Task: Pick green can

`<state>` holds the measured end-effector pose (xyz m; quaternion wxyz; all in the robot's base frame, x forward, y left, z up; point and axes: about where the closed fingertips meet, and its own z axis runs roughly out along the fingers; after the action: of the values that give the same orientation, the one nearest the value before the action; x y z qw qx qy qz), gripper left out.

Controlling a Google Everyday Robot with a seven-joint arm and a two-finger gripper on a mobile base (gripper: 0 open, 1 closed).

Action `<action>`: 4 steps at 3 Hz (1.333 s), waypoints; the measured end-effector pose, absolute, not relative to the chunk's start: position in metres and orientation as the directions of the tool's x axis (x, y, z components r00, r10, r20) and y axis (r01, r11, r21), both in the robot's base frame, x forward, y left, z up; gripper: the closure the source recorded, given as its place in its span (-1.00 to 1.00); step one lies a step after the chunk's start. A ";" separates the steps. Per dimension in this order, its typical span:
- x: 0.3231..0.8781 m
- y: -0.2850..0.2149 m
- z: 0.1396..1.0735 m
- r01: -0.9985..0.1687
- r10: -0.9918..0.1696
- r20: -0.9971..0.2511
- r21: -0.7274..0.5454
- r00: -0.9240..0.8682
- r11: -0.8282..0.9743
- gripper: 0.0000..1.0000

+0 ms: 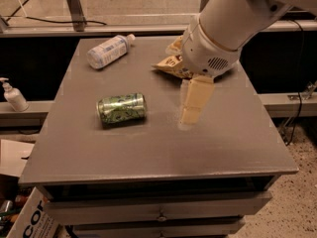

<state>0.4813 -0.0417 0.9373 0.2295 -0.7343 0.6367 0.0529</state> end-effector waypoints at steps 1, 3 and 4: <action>0.507 -0.012 0.921 -0.953 -0.908 -0.345 -0.264 0.236 -0.148 -1.00; 0.526 0.030 0.874 -0.960 -0.909 -0.328 -0.191 0.257 -0.203 -1.00; 0.529 0.048 0.853 -0.964 -0.905 -0.340 -0.161 0.254 -0.210 -1.00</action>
Offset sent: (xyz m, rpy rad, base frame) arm 0.0609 0.0808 -0.0647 -0.0869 0.0687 0.1371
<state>0.5291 0.0479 0.8531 0.1713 -0.7731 0.6046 0.0862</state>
